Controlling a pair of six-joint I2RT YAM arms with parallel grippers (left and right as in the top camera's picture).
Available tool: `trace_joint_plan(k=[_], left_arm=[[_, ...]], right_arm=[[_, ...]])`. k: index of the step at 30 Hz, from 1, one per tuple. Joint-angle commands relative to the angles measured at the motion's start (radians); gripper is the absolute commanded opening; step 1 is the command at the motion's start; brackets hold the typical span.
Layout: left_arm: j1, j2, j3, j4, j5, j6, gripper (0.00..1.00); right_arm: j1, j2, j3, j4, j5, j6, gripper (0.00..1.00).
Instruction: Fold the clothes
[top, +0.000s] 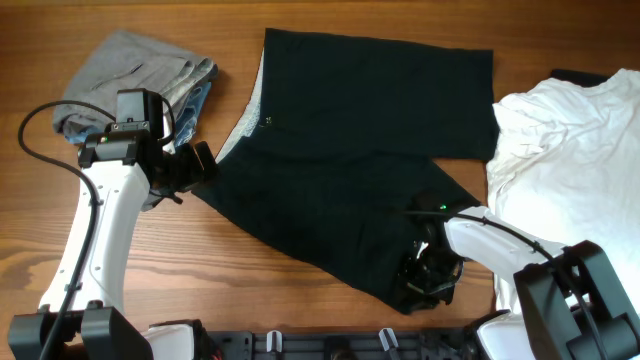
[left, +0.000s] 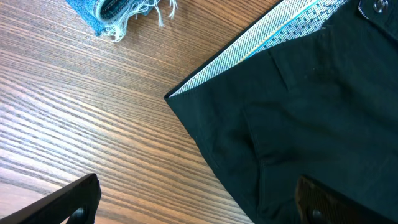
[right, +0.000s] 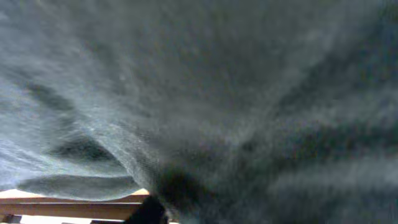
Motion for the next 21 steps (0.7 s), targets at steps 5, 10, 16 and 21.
trace_joint_plan(k=[5,10,16,21], left_arm=[[0.006,0.008,-0.013,-0.031,0.016,-0.023,1.0],[0.006,0.011,-0.244,0.193,0.047,-0.159,0.84],[0.006,0.134,-0.415,0.556,0.039,-0.156,0.67],[0.006,0.224,-0.413,0.605,0.032,-0.156,0.04]], right_arm=[[0.005,-0.162,0.167,-0.141,0.142,-0.044,0.04],[0.004,-0.259,0.214,-0.108,0.135,-0.088,0.04],[0.004,-0.262,0.218,-0.066,0.131,-0.114,0.04],[0.004,-0.263,0.22,-0.058,0.142,-0.136,0.04]])
